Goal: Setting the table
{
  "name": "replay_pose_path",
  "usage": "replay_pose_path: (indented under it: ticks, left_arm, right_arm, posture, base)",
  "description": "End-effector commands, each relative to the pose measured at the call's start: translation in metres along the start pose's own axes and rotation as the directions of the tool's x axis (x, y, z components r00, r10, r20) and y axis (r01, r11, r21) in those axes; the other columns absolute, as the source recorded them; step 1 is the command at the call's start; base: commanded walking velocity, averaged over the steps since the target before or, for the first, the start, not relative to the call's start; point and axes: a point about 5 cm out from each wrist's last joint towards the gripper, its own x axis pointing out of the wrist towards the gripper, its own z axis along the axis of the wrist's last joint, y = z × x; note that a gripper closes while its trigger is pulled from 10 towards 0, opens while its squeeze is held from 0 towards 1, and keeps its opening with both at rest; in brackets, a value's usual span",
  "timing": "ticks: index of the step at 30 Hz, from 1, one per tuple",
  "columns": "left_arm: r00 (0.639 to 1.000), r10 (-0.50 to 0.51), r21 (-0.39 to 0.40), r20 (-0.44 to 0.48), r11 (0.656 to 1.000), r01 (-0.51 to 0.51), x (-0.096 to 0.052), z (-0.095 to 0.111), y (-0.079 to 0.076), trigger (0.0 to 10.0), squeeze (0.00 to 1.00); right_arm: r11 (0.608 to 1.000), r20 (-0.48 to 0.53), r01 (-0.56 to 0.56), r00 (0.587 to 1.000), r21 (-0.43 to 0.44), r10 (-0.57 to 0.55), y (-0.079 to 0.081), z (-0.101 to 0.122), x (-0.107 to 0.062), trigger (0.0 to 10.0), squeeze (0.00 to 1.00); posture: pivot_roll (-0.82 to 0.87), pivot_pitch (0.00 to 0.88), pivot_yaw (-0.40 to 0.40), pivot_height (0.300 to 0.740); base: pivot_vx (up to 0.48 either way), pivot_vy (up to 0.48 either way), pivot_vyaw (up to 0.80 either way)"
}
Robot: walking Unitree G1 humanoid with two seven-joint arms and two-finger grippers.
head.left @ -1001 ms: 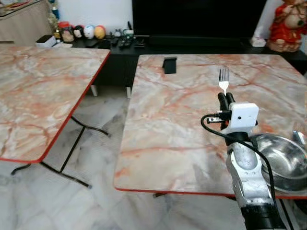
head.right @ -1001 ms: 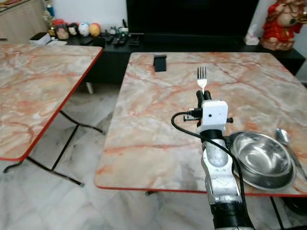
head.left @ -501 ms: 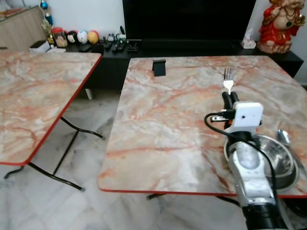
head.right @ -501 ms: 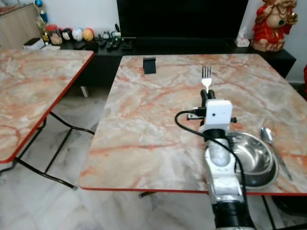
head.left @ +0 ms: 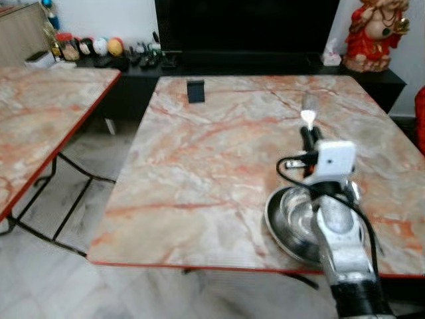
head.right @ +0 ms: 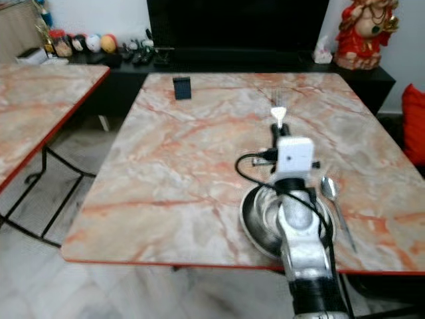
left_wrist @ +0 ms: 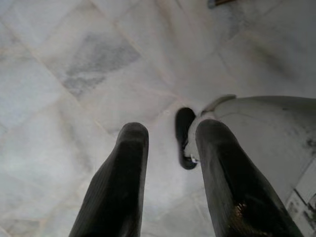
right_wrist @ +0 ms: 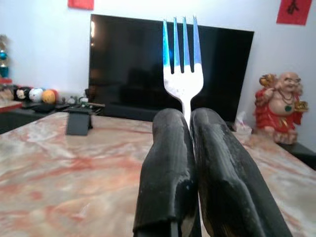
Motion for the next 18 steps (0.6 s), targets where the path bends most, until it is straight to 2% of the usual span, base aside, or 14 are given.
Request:
replay_pose_path:
  ticks: [1, 10, 18]
  left_arm:
    - [1.0, -0.005, -0.004, -0.012, 1.0, 0.005, -0.0005, -0.003, -0.0014, 10.0, 0.0]
    - [1.0, -0.003, -0.001, -0.015, 1.0, 0.003, -0.0011, -0.004, -0.0011, 10.0, 0.0]
    - [1.0, 0.003, -0.005, -0.018, 1.0, -0.003, -0.0016, -0.005, -0.0004, 10.0, 0.0]
  right_arm:
    - [1.0, -0.005, 0.025, 1.0, -0.01, -0.025, -0.008, -0.0005, -0.0003, 10.0, 0.0]
    - [0.999, -0.003, 0.032, 0.999, 0.005, -0.032, -0.0083, 0.0012, 0.0005, 10.0, 0.0]
    - [0.999, -0.014, 0.04, 0.999, 0.021, -0.04, -0.0088, 0.0007, 0.0011, 10.0, 0.0]
  posture:
    - [-0.09, 0.0, 0.033, 0.74]
    - [-0.09, 0.0, 0.036, 0.74]
    - [-0.1, 0.0, 0.039, 0.74]
  base:
    - [0.0, -0.304, 0.0]
    - [0.0, -0.266, 0.0]
    - [0.0, 0.0, -0.73]
